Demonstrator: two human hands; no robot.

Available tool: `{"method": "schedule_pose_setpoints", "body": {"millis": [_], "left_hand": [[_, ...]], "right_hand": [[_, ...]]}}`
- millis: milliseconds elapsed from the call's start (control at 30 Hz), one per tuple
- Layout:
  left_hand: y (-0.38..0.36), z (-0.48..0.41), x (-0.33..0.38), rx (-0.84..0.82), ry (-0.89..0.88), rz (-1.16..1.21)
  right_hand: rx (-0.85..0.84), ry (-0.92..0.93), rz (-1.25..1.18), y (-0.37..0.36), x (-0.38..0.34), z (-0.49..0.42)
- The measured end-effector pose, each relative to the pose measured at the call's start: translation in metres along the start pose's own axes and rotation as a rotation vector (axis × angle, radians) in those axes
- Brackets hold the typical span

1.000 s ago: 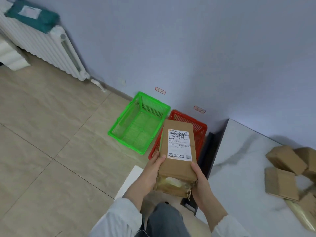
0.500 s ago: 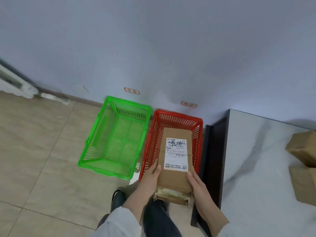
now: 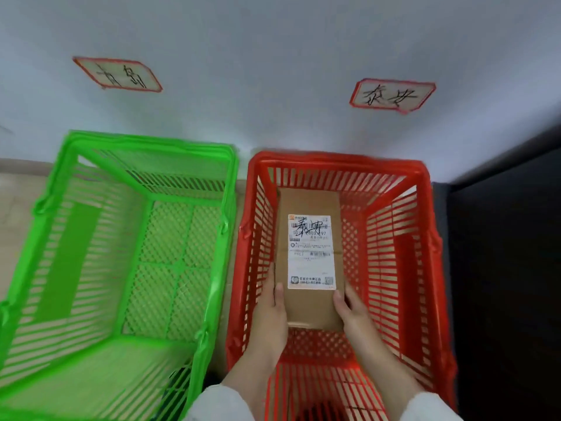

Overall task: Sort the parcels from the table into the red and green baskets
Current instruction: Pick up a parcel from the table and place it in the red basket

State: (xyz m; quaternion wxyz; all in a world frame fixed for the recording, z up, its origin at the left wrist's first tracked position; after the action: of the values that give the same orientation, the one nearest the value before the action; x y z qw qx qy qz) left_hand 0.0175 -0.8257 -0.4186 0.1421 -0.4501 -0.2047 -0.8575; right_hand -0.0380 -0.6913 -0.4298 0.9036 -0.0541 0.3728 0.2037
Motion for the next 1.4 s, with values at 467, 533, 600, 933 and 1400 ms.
{"method": "schedule_pose_setpoints", "body": {"millis": [467, 533, 600, 933, 1400], "left_hand": [[-0.019, -0.06, -0.054, 0.153, 0.003, -0.379], [-0.02, -0.06, -0.055, 0.136, -0.034, -0.469], [-0.022, -0.053, -0.054, 0.129, -0.136, -0.541], [-0.056, -0.08, -0.072, 0.265, -0.336, -0.883], [-0.062, -0.081, -0.081, 0.302, -0.35, -1.004]], "right_hand": [[0.08, 0.169, 0.198, -0.034, 0.062, -0.071], [0.08, 0.161, 0.241, -0.035, 0.06, -0.071], [0.058, 0.146, 0.258, -0.031, 0.05, -0.07], [0.079, 0.707, 1.351, -0.047, -0.034, -0.147], [0.19, 0.841, 1.339, -0.047, -0.016, -0.164]]}}
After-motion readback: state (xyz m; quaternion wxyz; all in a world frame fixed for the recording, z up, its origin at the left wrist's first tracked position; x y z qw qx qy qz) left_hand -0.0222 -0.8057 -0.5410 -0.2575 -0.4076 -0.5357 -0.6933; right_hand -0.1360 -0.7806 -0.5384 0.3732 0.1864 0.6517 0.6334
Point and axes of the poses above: each hand's wrist, its own z-axis away from the middle knuckle, its own y-axis out of the back of the hand, x = y × z, the point moved 2 cm from there along -z, towards the middle knuckle, and after that the axes turned 6 degrees about -y, right-handed, at the moved point
